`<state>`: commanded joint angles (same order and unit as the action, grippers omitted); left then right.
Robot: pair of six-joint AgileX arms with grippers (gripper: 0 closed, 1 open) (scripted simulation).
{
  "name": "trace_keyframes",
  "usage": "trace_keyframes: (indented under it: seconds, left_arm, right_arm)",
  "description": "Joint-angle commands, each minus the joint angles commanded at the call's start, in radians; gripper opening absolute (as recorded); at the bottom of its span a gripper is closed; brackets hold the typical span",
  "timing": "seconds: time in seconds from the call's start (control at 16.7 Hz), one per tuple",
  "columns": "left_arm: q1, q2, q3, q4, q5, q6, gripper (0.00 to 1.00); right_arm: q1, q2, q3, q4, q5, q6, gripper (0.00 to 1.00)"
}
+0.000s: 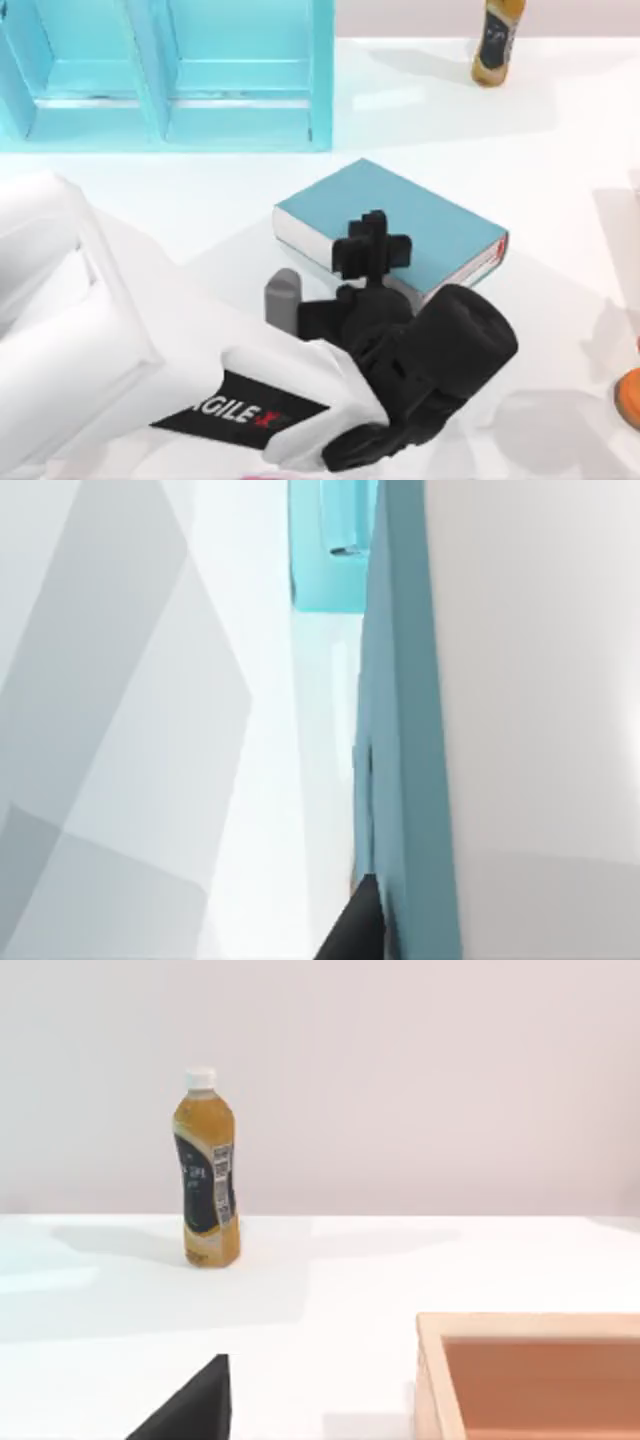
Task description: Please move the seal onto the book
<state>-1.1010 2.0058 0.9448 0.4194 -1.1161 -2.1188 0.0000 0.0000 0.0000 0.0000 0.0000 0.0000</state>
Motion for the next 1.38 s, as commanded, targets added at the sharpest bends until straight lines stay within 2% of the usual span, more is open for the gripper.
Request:
trace_keyframes:
  seconds: [0.3, 1.08, 1.38]
  left_arm:
    - [0.001, 0.012, -0.005, 0.017, 0.001, 0.001, 0.00]
    - [0.001, 0.012, -0.005, 0.017, 0.001, 0.001, 0.98]
    - [0.001, 0.012, -0.005, 0.017, 0.001, 0.001, 1.00]
  right_arm:
    - [0.000, 0.000, 0.000, 0.000, 0.000, 0.000, 1.00]
    - [0.000, 0.000, 0.000, 0.000, 0.000, 0.000, 1.00]
    - [0.000, 0.000, 0.000, 0.000, 0.000, 0.000, 1.00]
